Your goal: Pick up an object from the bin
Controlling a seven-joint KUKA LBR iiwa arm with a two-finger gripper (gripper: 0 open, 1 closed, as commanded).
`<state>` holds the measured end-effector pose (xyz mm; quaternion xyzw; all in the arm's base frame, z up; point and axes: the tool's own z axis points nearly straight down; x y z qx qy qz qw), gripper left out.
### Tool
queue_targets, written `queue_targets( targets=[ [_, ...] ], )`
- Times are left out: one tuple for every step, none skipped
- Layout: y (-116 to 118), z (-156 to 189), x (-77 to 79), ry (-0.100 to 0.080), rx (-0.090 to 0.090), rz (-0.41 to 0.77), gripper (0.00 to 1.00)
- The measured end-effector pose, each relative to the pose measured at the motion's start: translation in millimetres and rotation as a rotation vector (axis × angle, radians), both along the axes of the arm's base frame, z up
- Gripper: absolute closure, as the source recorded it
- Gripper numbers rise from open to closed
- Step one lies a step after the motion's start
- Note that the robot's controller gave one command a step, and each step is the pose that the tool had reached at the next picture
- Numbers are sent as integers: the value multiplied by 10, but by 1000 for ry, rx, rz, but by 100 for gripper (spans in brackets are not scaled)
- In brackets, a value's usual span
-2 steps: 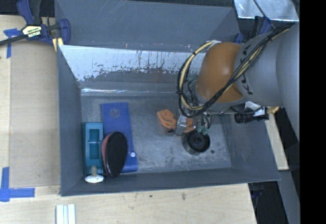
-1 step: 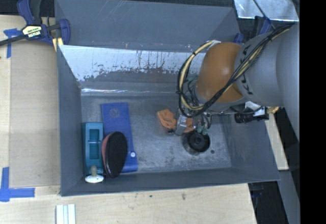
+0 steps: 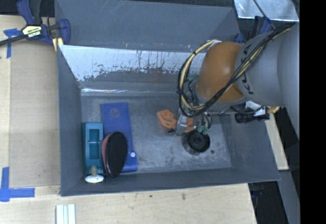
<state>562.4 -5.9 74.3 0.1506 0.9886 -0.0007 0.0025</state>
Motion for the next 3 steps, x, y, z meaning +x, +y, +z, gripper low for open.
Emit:
queue_targets(
  targets=[
    [2, 113, -12, 6, 1, 0, 100],
    [2, 292, -19, 10, 2, 1, 100],
    [2, 523, -16, 9, 2, 1, 100]
  ],
)
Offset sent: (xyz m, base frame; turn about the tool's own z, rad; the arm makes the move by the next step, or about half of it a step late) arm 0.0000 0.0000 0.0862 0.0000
